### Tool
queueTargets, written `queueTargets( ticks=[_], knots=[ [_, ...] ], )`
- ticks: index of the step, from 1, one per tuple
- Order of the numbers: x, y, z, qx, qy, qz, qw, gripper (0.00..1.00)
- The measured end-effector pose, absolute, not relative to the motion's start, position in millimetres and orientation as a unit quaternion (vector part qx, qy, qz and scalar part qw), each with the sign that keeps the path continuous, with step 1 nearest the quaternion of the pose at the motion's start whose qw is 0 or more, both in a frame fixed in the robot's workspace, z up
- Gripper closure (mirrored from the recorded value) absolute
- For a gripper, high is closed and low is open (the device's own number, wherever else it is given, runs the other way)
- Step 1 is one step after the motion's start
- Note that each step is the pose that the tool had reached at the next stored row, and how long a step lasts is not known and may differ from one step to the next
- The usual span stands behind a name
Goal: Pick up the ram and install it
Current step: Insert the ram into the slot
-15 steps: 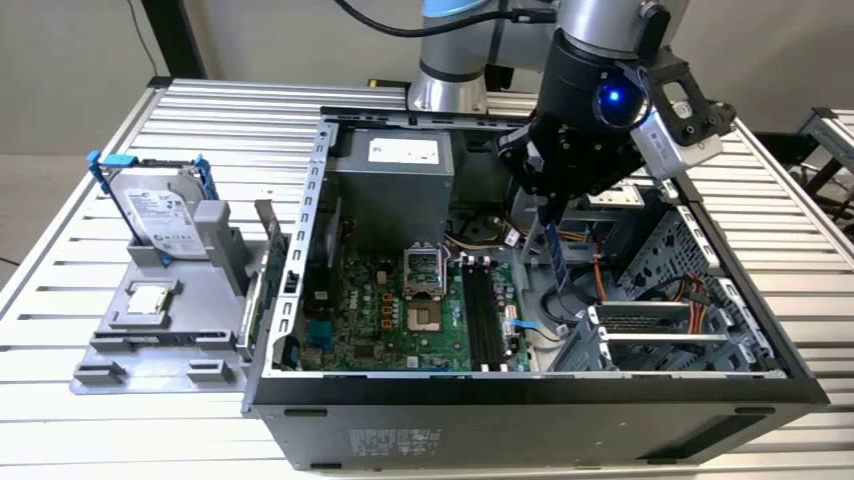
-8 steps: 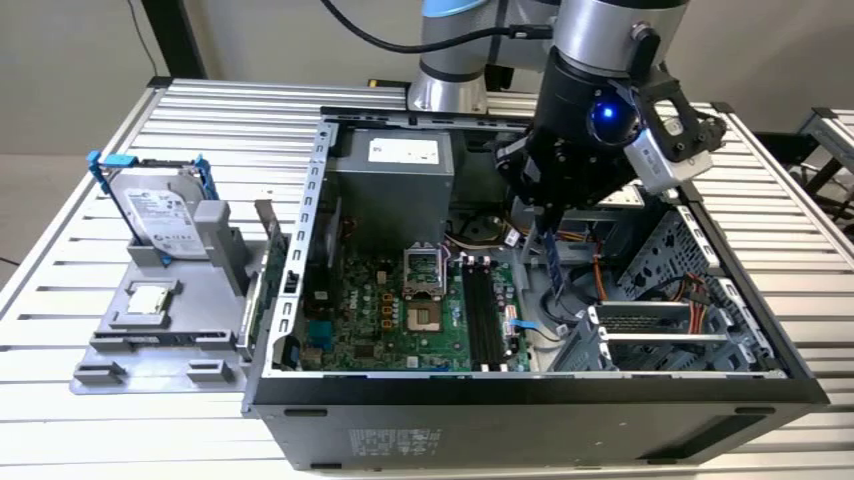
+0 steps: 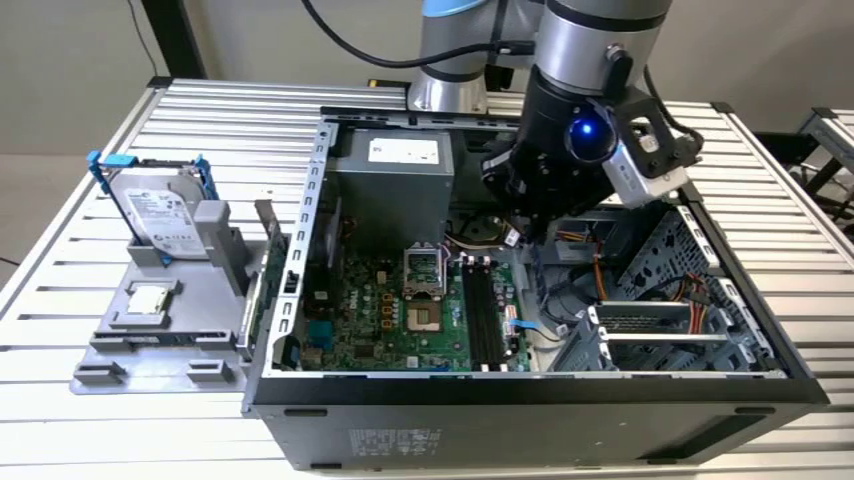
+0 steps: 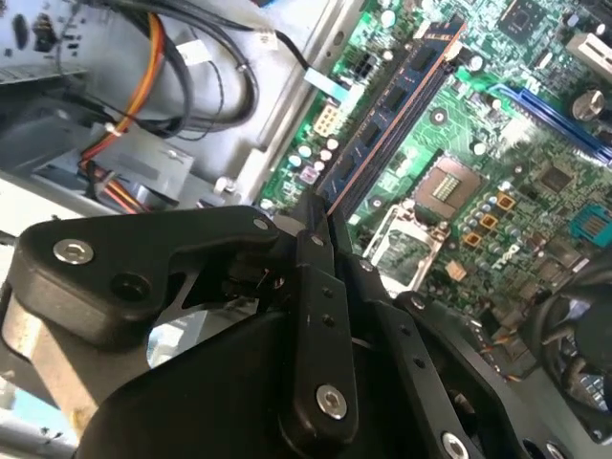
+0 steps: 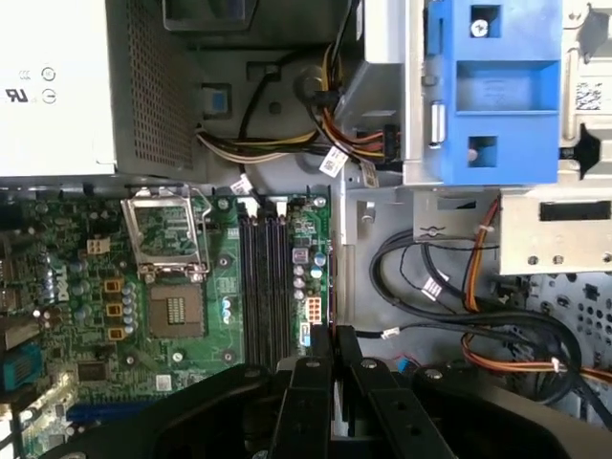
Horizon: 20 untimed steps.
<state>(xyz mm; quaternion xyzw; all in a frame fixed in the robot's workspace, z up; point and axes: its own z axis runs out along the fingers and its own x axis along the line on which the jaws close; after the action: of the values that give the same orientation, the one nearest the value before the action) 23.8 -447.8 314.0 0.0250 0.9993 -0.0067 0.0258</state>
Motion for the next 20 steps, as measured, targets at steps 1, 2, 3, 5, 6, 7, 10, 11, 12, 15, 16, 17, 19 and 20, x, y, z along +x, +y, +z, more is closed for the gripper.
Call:
queueTargets(
  ticks=[1, 2, 3, 5, 6, 7, 10, 11, 12, 15, 16, 17, 19, 20],
  knots=[
    [21, -448, 312, 0.025, 0.999, -0.007, 0.026, 1.00],
    [18, -448, 310, 0.025, 0.999, -0.007, 0.026, 1.00],
    [16, -448, 309, 0.026, 0.999, -0.007, 0.026, 1.00],
    [10, -448, 305, 0.026, 0.999, -0.007, 0.026, 1.00],
    [9, -448, 303, 0.027, 0.999, -0.007, 0.026, 1.00],
    [7, -448, 301, 0.029, 0.999, -0.007, 0.026, 1.00],
    [5, -448, 296, 0.029, 0.999, -0.007, 0.026, 1.00],
    [4, -448, 294, 0.029, 0.999, -0.007, 0.026, 1.00],
    [3, -448, 292, 0.029, 0.999, -0.007, 0.026, 1.00],
    [1, -448, 287, 0.029, 0.999, -0.007, 0.026, 1.00],
    [1, -448, 285, 0.029, 0.999, -0.007, 0.026, 1.00],
    [1, -448, 283, 0.029, 0.999, -0.007, 0.026, 1.00],
    [1, -449, 280, 0.029, 0.999, -0.007, 0.025, 1.00],
    [1, -450, 278, 0.029, 0.999, -0.007, 0.025, 1.00]
  ],
)
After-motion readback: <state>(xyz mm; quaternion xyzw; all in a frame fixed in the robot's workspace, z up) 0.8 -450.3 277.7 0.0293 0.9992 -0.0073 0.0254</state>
